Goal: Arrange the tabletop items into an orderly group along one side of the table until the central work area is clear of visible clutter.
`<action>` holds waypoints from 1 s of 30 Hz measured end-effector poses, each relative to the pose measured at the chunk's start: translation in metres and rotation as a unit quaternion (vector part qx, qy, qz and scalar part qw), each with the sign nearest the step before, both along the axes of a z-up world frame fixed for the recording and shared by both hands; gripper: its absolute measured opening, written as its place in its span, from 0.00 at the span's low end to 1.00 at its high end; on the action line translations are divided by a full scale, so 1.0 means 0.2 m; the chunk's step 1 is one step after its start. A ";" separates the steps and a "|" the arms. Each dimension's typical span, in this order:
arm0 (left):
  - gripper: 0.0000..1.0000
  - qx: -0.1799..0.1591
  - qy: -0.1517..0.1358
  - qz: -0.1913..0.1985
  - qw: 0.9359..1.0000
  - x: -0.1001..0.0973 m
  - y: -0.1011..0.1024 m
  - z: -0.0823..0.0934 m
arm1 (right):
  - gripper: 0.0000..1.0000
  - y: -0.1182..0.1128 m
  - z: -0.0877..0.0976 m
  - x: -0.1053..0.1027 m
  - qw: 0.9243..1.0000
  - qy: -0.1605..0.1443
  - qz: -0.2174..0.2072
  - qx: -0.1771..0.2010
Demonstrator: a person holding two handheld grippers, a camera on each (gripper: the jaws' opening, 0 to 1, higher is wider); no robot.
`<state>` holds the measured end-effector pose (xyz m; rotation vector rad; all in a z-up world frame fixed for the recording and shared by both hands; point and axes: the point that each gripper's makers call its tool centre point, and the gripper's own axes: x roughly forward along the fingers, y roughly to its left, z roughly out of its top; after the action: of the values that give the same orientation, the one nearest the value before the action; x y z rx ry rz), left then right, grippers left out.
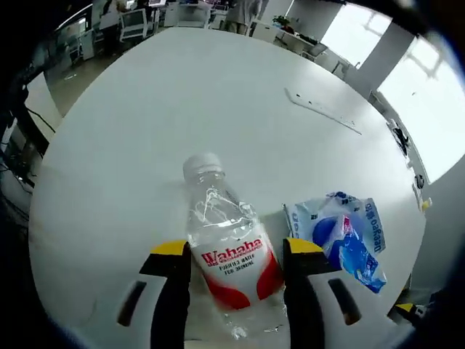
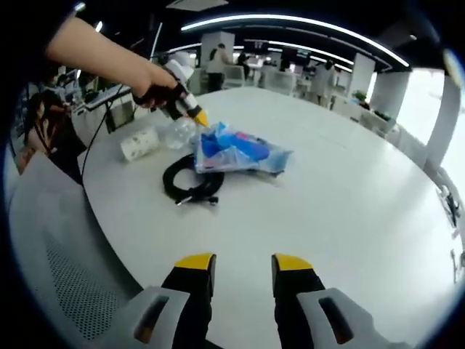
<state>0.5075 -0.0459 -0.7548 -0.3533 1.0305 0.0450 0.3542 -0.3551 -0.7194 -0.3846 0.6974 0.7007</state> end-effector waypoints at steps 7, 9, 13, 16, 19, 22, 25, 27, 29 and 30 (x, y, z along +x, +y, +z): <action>0.50 -0.002 -0.003 -0.006 1.000 0.01 0.02 0.00 | 0.28 0.01 0.00 -0.01 1.000 0.002 0.005 -0.003; 0.49 -0.007 -0.003 -0.017 1.000 0.01 0.01 0.00 | 0.28 0.00 0.00 -0.01 1.000 0.001 0.003 -0.003; 0.48 -0.016 0.010 -0.049 0.999 -0.02 0.02 0.00 | 0.28 0.00 -0.01 0.00 1.000 0.002 0.000 -0.002; 0.48 -0.029 0.014 -0.066 0.997 -0.05 0.01 0.00 | 0.28 0.00 -0.01 -0.01 1.000 0.002 0.005 -0.005; 0.50 -0.046 0.010 -0.045 0.998 -0.04 0.01 0.02 | 0.27 0.01 -0.02 -0.01 1.000 0.005 0.008 -0.006; 0.62 -0.033 0.003 -0.043 0.999 -0.01 -0.01 0.03 | 0.27 0.01 -0.02 -0.02 1.000 0.007 0.009 -0.008; 0.57 -0.015 0.010 -0.036 0.999 0.01 -0.01 0.02 | 0.27 0.00 -0.02 -0.02 1.000 0.008 0.009 -0.009; 0.53 -0.004 0.014 -0.022 1.000 0.01 0.01 0.00 | 0.27 0.00 -0.02 -0.02 1.000 0.009 0.009 -0.010; 0.51 -0.001 0.014 -0.005 1.000 0.02 0.02 -0.01 | 0.27 0.00 -0.03 -0.02 1.000 0.010 0.008 -0.011; 0.50 0.001 0.008 -0.011 1.000 0.03 0.02 -0.01 | 0.26 0.00 -0.03 -0.02 1.000 0.010 0.008 -0.012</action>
<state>0.5135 -0.0423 -0.7574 -0.3397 1.0505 0.0292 0.3510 -0.3561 -0.7252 -0.4053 0.7234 0.7119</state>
